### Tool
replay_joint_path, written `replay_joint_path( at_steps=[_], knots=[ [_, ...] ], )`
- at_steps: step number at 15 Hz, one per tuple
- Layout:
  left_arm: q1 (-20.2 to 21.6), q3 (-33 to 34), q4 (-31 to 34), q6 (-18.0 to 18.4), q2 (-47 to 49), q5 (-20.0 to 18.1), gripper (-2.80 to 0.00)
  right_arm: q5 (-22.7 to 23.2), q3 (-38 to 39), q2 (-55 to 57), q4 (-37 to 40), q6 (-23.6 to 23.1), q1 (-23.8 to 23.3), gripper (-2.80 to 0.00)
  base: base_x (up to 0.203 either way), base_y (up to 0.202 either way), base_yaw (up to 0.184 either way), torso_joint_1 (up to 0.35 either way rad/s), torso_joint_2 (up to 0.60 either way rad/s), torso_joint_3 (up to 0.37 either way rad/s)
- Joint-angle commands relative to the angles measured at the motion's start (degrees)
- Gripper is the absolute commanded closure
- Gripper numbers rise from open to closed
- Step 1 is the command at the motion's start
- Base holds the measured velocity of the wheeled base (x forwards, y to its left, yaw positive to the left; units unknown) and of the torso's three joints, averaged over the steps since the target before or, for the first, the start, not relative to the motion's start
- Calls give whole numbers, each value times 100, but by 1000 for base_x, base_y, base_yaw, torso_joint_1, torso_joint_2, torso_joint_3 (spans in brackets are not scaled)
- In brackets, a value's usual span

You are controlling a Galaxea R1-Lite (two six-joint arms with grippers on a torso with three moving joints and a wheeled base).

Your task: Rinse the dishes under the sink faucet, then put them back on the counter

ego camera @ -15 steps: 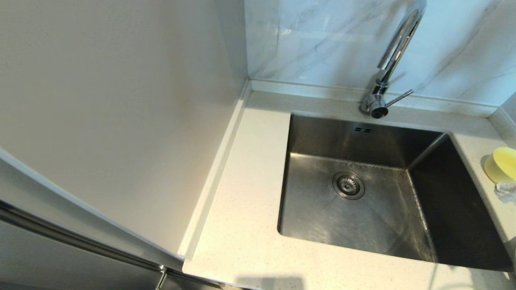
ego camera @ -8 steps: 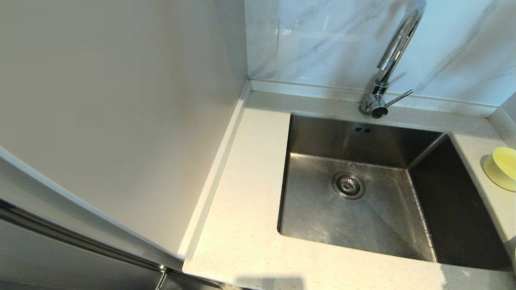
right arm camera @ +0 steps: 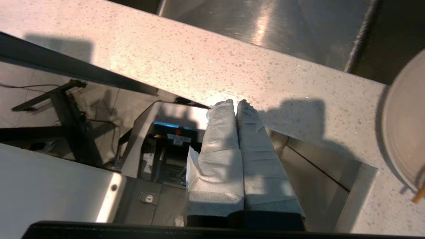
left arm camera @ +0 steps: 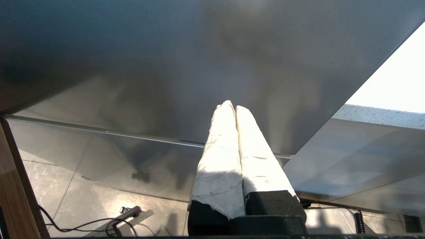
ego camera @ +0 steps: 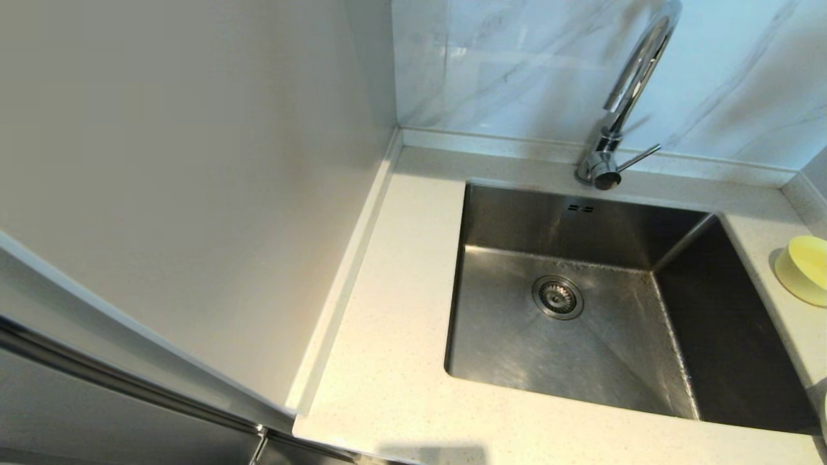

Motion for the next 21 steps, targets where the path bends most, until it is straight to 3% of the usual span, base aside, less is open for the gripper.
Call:
replay_joint_path(
  at_steps=[1,7,12,16,21],
  knots=[
    [0,0,0,0,0,4,0,-101,81,-365,29,0,1,0,0,0,0,0,0,0],
    [0,0,0,0,0,0,0,-244,310,-442,-128,21,-7,0,0,0,0,0,0,0],
    [0,0,0,0,0,4,0,-1766,817,-960,-778,37,358,0,0,0,0,0,0,0],
    [0,0,0,0,0,4,0,-2227,1021,-1184,-840,154,406,0,0,0,0,0,0,0],
    [0,0,0,0,0,-4,0,-2419,1454,-1920,-845,233,680,0,0,0,0,0,0,0]
  ],
)
